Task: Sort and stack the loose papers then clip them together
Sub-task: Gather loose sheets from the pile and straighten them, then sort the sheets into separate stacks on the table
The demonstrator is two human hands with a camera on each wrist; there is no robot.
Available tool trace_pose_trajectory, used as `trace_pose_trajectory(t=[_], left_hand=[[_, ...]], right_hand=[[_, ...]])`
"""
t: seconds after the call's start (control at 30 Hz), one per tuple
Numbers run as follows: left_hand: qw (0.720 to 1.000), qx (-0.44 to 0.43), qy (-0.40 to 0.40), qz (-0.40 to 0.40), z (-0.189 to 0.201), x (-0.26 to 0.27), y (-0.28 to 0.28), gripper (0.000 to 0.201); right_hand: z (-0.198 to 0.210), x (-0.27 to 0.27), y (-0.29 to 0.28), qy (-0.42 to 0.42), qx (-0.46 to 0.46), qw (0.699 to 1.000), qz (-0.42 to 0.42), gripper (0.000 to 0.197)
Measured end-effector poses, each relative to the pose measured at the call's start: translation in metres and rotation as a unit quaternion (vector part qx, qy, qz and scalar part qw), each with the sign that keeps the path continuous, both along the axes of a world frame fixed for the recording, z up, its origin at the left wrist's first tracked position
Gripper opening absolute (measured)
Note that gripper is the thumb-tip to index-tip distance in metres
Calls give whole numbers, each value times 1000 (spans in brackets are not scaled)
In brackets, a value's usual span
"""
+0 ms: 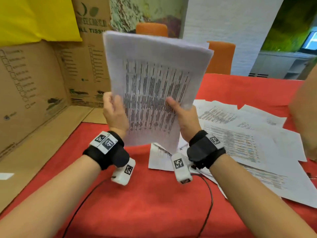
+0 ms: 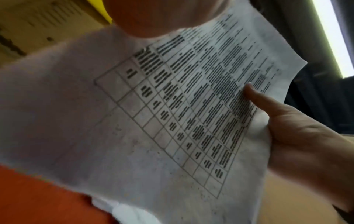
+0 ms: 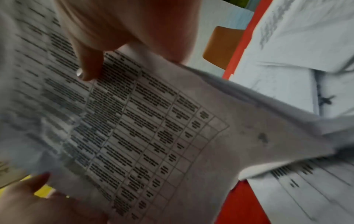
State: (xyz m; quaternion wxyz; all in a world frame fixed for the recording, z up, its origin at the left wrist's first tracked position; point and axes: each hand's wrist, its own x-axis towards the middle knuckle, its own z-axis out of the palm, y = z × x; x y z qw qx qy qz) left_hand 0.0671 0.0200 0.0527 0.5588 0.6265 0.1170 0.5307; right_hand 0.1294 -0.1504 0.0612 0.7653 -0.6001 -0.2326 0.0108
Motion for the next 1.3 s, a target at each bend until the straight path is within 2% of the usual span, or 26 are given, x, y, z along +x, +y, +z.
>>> trace_pose_trajectory(t=[0.03, 0.1, 0.13, 0.2, 0.23, 0.33, 0.43, 0.5, 0.53, 0.57, 0.63, 0.67, 0.73, 0.8, 0.9, 0.97, 1.0, 1.03, 1.07, 1.13, 1.17, 1.23, 1.3], left_hand=[[1000, -15, -4, 3, 3, 0, 4, 19], [999, -21, 30, -10, -4, 2, 14, 38], [997, -15, 72, -24, -12, 0, 16, 38], [987, 0, 155, -50, -27, -6, 21, 27], [984, -9, 170, -58, -29, -8, 25, 19], [979, -15, 199, -47, -21, -13, 55, 20], [955, -19, 288, -66, -19, -24, 82, 21], [929, -20, 360, -77, -28, -41, 97, 19], [917, -16, 392, -71, -34, -52, 104, 19], [907, -19, 417, -62, -40, -62, 112, 20], [890, -27, 453, -39, -48, -77, 125, 22], [881, -25, 472, -27, -50, -82, 129, 20], [855, -9, 519, -7, -52, -89, 134, 14], [832, 29, 554, 10, -52, -90, 140, 12], [787, 143, 600, 35, -42, -81, 138, 32], [798, 167, 578, -34, -27, -72, 109, 47], [812, 148, 557, -97, -21, -66, 91, 45], [820, 100, 538, -167, -14, -61, 70, 36], [815, 31, 525, -243, -9, -57, 49, 24], [776, -126, 496, -369, -4, -47, 18, 16], [757, -190, 478, -403, -4, -41, 6, 16], [752, -252, 447, -415, -4, -28, -12, 22], [768, -274, 434, -383, -7, -13, -25, 40]], right_hand=[[2, 0, 1, -14, 1, 1000, 14, 25], [-11, 3, 3, -21, -53, 998, 40, 31], [-23, 4, 3, -5, -101, 993, 58, 34], [-45, 5, 3, 28, -200, 975, 91, 40], [-49, 6, 5, 35, -218, 971, 93, 44], [-36, 3, 17, 43, -211, 974, 63, 39], [-31, -3, 35, 11, -303, 949, 92, 41], [-38, -4, 42, 37, -380, 913, 143, 46], [-42, 0, 43, 29, -431, 891, 140, 51], [-46, 8, 40, -8, -500, 859, 112, 57], [-50, 24, 32, -90, -630, 771, 35, 67], [-51, 30, 27, -102, -677, 729, 18, 78], [-53, 35, 19, -77, -748, 658, 48, 98], [-54, 34, 17, -58, -777, 621, 89, 104], [-60, 34, 21, -60, -776, 622, 84, 91], [-64, 34, 26, -62, -774, 627, 69, 74], [-66, 34, 28, -65, -774, 626, 66, 66], [-66, 31, 29, -67, -777, 623, 62, 59], [-68, 29, 31, -72, -777, 623, 55, 52], [-77, 28, 31, -76, -770, 633, 33, 44], [-81, 28, 32, -83, -768, 634, 22, 44], [-82, 31, 31, -79, -763, 641, 21, 45], [-69, 32, 25, -60, -749, 660, 8, 39]])
